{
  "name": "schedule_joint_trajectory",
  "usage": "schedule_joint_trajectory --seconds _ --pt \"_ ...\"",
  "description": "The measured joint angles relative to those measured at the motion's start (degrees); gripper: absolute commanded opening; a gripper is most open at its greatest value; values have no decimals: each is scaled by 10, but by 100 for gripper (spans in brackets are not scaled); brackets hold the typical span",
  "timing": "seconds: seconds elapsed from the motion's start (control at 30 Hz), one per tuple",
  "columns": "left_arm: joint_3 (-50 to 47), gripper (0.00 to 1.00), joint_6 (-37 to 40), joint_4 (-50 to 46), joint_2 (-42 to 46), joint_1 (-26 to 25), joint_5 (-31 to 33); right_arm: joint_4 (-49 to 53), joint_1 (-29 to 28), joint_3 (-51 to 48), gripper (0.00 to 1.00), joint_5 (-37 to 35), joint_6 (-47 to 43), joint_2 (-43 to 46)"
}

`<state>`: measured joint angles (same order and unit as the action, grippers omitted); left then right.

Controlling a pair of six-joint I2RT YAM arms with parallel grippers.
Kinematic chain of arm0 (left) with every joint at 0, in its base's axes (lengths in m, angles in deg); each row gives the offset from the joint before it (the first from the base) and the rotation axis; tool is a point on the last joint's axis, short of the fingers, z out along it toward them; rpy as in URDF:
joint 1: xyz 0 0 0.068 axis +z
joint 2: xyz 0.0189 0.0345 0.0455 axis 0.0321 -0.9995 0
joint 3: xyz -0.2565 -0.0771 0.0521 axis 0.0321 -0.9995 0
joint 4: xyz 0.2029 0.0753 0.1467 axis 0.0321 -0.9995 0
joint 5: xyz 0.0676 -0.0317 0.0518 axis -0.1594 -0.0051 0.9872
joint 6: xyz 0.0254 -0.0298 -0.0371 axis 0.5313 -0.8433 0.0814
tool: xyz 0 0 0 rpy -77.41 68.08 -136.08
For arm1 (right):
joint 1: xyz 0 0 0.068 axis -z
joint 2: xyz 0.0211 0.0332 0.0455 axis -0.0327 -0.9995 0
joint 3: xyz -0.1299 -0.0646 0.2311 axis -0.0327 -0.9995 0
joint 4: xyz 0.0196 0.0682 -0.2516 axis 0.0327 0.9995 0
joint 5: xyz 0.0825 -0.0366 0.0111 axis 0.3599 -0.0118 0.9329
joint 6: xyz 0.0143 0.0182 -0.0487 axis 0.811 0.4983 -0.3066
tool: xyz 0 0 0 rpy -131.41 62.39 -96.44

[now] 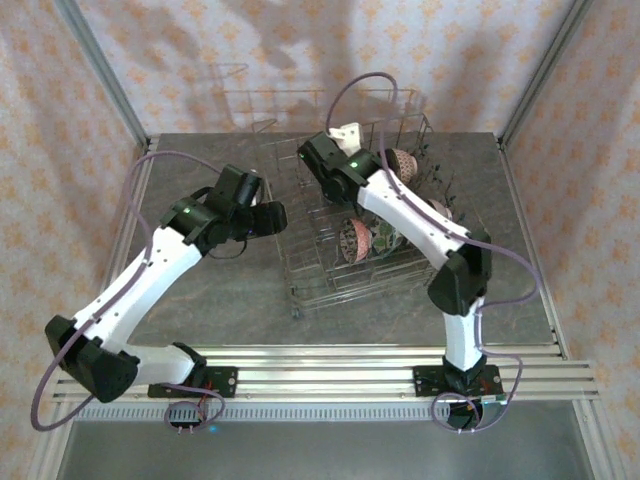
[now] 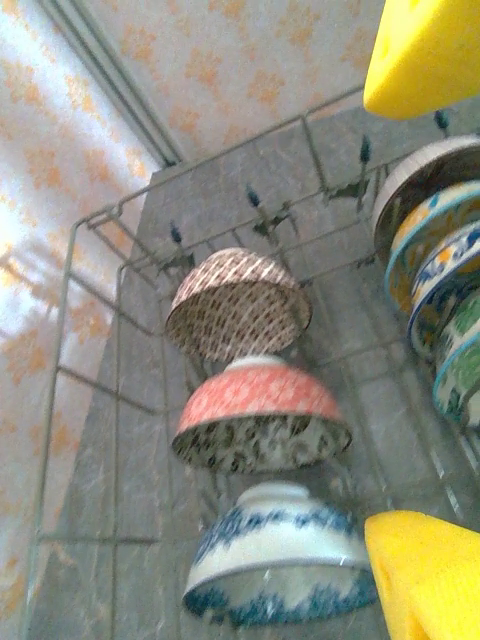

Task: Load the bowls into the dish rack

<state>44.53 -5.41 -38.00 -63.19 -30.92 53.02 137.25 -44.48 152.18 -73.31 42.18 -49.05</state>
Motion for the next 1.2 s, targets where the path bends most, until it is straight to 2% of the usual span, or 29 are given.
schedule_joint_trajectory --seconds 0.17,0.3,0.43,0.6,0.8,1.2 --pt "26 51 10 -22 -54 -17 11 -33 33 -128 100 9 1 105" --pt "55 34 37 -41 -78 -16 9 -62 59 -211 99 10 0 180" --pt "94 16 61 -55 -99 3 -7 -79 80 -250 99 14 0 223" --pt "96 8 63 -51 -101 52 -78 -96 120 -284 99 40 0 254" --pt "116 0 80 -70 -114 111 -92 -106 158 -307 99 81 0 269" --pt "158 0 175 -112 -142 224 -114 -121 253 -326 99 156 3 283"
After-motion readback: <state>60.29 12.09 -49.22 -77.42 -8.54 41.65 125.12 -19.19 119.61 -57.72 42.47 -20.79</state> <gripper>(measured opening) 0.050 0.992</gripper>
